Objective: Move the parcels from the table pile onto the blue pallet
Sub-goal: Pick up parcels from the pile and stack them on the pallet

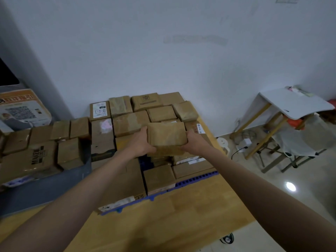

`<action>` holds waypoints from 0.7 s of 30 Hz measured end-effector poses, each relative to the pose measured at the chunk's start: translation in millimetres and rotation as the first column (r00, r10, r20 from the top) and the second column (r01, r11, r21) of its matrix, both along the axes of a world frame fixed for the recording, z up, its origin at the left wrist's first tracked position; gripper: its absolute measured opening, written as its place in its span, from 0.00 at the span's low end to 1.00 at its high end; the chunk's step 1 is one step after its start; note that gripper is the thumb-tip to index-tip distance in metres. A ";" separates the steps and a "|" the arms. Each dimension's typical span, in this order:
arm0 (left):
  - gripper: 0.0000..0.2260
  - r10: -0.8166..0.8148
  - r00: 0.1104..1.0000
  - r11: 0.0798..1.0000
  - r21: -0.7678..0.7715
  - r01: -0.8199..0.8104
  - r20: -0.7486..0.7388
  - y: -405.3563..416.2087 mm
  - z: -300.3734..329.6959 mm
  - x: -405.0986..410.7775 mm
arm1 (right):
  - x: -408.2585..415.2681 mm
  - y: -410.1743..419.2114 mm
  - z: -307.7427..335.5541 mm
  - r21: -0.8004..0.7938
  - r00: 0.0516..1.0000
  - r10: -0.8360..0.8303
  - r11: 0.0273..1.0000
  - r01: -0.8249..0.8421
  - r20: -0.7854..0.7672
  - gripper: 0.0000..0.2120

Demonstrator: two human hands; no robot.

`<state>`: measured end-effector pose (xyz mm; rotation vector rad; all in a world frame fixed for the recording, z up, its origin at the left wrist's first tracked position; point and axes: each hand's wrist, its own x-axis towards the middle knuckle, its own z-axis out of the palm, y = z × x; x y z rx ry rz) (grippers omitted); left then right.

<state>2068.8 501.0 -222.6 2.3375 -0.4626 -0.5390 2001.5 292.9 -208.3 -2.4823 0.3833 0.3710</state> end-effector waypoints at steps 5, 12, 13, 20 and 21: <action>0.39 -0.053 0.998 0.997 0.057 0.051 0.022 -24.1 6.0 46.0 | 55.0 -27.0 -2.1 -0.012 0.999 0.041 0.999 -0.042 -0.021 0.32; 0.35 0.023 0.998 0.996 0.088 -0.029 0.062 -78.0 5.3 116.3 | 142.3 -79.0 -10.1 0.012 0.994 0.110 0.994 -0.110 -0.016 0.31; 0.35 0.033 0.997 0.994 0.101 -0.039 0.068 -85.8 4.1 127.8 | 156.2 -87.5 -12.0 0.014 0.991 0.131 0.991 -0.130 -0.014 0.31; 0.39 0.143 0.989 0.987 0.071 -0.145 0.028 -134.4 -14.0 215.9 | 252.1 -142.6 -25.4 -0.015 0.983 0.185 0.983 -0.185 -0.002 0.24; 0.38 0.161 0.987 0.986 0.038 -0.161 0.016 -140.3 -16.3 228.9 | 266.2 -149.6 -28.0 -0.014 0.983 0.186 0.983 -0.186 0.000 0.23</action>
